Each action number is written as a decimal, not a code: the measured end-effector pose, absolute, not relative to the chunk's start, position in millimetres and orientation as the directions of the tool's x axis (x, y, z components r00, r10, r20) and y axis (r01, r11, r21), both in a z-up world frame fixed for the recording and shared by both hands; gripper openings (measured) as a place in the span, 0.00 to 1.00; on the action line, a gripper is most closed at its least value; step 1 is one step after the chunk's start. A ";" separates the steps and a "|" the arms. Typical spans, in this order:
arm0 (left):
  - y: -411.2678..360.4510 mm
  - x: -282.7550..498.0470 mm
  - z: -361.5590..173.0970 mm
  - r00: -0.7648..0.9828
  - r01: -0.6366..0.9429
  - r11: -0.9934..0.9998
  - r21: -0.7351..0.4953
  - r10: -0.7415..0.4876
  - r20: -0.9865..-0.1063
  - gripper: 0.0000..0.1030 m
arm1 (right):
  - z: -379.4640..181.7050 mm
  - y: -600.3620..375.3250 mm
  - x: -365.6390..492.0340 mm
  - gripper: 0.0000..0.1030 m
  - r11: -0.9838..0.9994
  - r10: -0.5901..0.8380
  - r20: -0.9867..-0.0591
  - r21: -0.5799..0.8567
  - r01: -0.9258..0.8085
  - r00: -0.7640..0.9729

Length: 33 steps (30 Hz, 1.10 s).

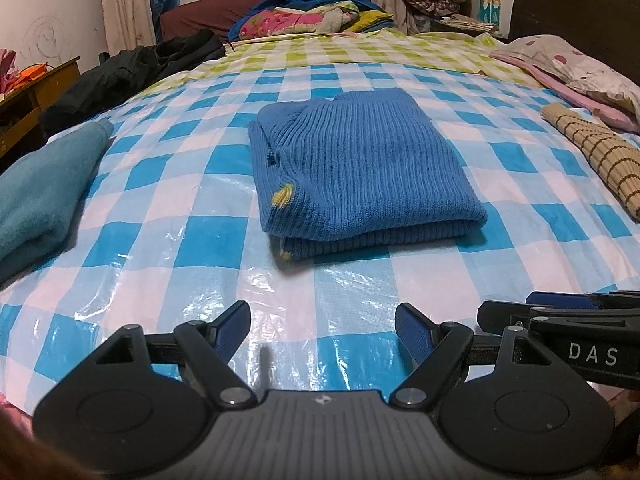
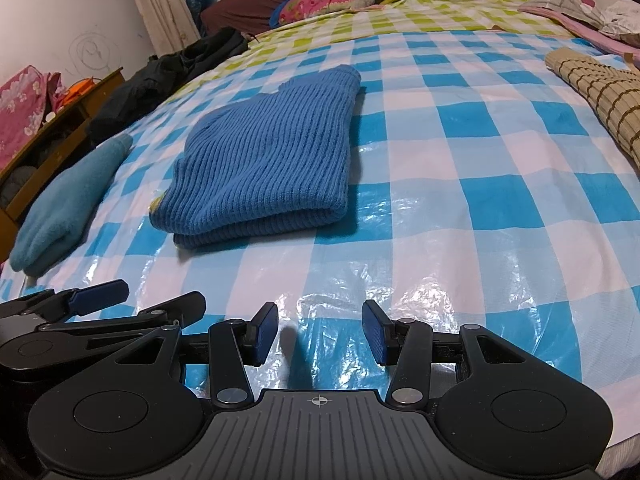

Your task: Fold small clothes

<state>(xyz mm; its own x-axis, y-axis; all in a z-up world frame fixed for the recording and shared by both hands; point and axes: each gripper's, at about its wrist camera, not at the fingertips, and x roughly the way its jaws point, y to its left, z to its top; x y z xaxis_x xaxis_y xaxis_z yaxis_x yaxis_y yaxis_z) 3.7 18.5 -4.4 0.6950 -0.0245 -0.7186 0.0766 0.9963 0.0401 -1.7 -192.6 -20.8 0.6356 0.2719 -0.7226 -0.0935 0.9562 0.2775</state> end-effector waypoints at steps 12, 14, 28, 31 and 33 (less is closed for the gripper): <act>20.4 2.4 -6.6 0.688 0.072 0.997 0.027 -0.030 -0.725 0.82 | -20.3 -190.0 -3.4 0.45 0.961 0.257 -0.722 0.259 -0.093 0.643; 19.7 2.1 -5.9 0.690 0.073 0.997 0.034 -0.026 -0.723 0.82 | -20.4 -189.9 -3.7 0.45 0.961 0.258 -0.721 0.263 -0.091 0.643; 18.7 1.3 -3.5 0.696 0.072 0.997 0.040 -0.022 -0.717 0.81 | -20.3 -189.6 -3.7 0.45 0.961 0.257 -0.723 0.259 -0.093 0.641; 18.7 1.4 -3.5 0.696 0.072 0.997 0.040 -0.022 -0.718 0.81 | -20.4 -189.5 -3.5 0.45 0.961 0.257 -0.723 0.259 -0.094 0.641; 18.8 1.5 -3.3 0.695 0.072 0.997 0.039 -0.022 -0.718 0.81 | -20.4 -189.0 -3.7 0.45 0.962 0.256 -0.723 0.258 -0.093 0.641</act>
<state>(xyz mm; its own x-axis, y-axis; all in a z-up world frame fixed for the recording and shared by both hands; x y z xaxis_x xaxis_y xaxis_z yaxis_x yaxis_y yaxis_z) 1.5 18.8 -3.3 0.6953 -0.0218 -0.7184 0.0717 0.9967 0.0391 -3.7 -189.0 -20.4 0.6412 0.2558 -0.7235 -0.0928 0.9617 0.2578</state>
